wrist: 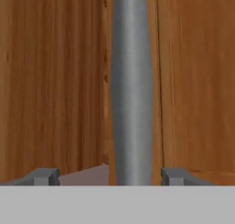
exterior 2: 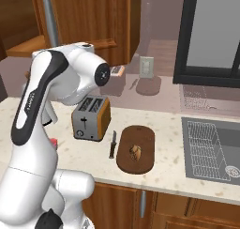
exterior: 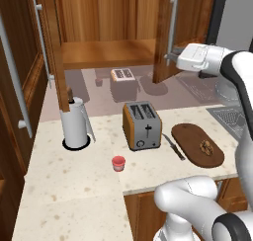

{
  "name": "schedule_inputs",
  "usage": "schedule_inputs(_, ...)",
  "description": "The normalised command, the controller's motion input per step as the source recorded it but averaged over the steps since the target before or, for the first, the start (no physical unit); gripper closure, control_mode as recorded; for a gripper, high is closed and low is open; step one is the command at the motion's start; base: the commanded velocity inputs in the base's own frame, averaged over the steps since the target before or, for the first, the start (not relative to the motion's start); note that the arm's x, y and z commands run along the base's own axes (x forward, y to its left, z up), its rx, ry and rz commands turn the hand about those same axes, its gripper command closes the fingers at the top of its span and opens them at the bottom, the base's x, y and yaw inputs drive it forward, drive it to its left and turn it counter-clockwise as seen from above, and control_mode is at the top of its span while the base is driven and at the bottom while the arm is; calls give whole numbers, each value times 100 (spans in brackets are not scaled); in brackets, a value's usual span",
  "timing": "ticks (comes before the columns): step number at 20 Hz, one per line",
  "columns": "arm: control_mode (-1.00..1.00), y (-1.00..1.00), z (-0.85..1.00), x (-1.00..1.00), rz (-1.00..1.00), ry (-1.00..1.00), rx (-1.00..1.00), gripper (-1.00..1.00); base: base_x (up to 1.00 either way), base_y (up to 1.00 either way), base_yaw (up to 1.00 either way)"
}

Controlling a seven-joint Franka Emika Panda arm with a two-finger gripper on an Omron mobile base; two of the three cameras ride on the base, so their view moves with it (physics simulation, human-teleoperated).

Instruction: Pick the bread, place it on the cutting board, pick the jam, place it on the counter, and close the cabinet.

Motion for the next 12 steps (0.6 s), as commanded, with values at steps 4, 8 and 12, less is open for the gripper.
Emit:
schedule_inputs(4,-100,17,-9,31,-4,-3,0,-100,0,0,0)
schedule_inputs(8,-100,12,-9,45,-4,-1,0,-100,0,0,0)
schedule_inputs(12,-100,11,-9,40,-4,-1,0,-100,0,0,0)
